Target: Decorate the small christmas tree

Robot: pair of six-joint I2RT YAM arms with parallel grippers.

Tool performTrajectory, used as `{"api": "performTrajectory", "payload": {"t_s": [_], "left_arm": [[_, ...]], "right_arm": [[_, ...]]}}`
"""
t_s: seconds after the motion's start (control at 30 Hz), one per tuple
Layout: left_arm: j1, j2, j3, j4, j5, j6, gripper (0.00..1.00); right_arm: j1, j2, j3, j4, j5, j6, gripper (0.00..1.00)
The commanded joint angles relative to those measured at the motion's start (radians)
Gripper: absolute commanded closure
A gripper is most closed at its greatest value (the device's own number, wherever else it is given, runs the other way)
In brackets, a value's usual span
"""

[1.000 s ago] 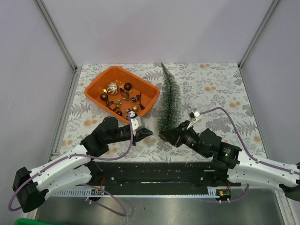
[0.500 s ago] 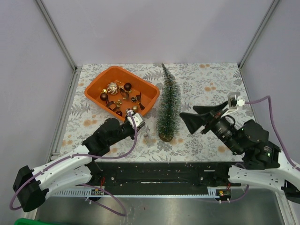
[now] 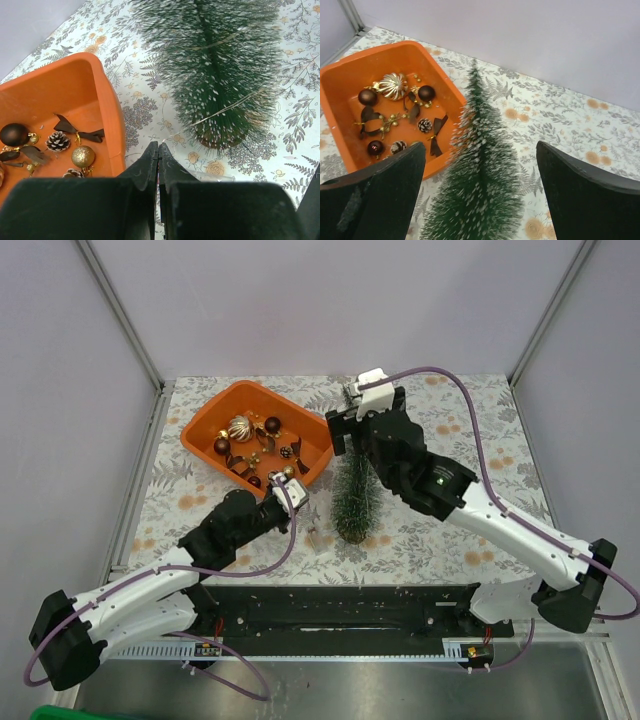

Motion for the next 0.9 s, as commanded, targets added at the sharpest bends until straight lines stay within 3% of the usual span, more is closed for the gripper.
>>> {"api": "performTrajectory", "payload": {"t_s": [0.0,0.13,0.33,0.57,0.87], "left_arm": [[0.005,-0.019,0.017,0.063,0.012,0.022,1.00],[0.005,-0.035,-0.002,0.074,0.027,0.027,1.00],[0.005,-0.060,-0.022,0.075,0.037,0.030,1.00],[0.007,-0.086,-0.040,0.086,0.043,0.038,1.00],[0.019,-0.115,-0.051,0.080,0.053,0.024,1.00]], "right_arm": [[-0.019,0.055,0.134,0.023,0.017,-0.081,0.01],[-0.019,0.101,0.154,0.031,0.034,-0.082,0.01],[-0.021,0.150,0.168,0.043,0.067,-0.084,0.23],[-0.021,0.164,0.180,0.011,0.101,-0.067,0.29],[-0.021,0.176,0.185,0.011,0.037,-0.052,0.71]]}}
